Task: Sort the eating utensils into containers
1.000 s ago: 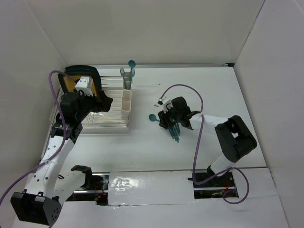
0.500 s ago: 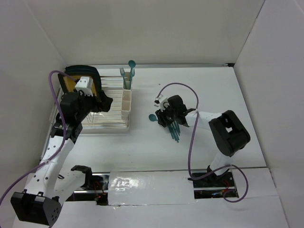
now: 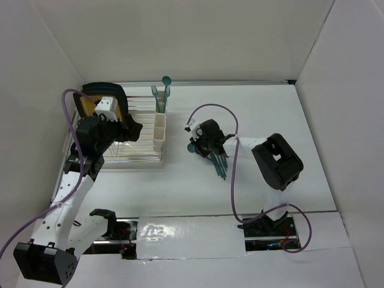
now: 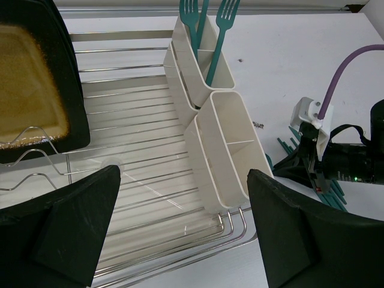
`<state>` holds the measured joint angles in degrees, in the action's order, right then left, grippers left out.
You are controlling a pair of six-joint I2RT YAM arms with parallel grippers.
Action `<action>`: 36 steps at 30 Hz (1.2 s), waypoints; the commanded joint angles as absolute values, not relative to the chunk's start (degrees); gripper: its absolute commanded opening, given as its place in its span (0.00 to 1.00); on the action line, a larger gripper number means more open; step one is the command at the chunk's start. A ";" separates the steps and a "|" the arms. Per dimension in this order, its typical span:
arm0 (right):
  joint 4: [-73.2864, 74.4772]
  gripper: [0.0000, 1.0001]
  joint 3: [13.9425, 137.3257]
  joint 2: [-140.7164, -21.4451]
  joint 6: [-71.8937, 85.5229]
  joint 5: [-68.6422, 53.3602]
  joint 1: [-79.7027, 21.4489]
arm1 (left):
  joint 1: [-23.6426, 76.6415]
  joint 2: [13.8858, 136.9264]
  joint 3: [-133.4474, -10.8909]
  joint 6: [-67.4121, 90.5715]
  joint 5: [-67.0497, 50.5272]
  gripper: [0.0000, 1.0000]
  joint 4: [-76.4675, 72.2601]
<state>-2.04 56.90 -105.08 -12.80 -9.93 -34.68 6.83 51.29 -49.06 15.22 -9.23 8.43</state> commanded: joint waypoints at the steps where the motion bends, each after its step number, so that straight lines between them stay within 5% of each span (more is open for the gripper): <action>1: 2.10 0.01 58.10 -106.96 -12.57 -6.33 -35.59 | 6.50 51.15 -49.48 15.12 -9.14 1.00 5.45; 9: -7.73 0.00 50.80 -88.27 -5.29 -10.02 -34.54 | 6.50 50.80 -49.39 15.38 -9.23 1.00 5.36; 19: -30.26 0.00 60.47 -76.11 8.78 -5.54 -33.31 | 6.50 50.89 -49.48 15.47 -9.58 1.00 5.45; 25: -48.41 0.00 70.47 -85.32 14.15 -6.32 -32.79 | 6.50 50.80 -49.31 15.38 -9.67 1.00 5.36; 36: -58.01 0.00 100.16 -116.59 25.92 -10.55 -29.80 | 6.50 52.29 -49.75 14.86 -12.57 1.00 5.54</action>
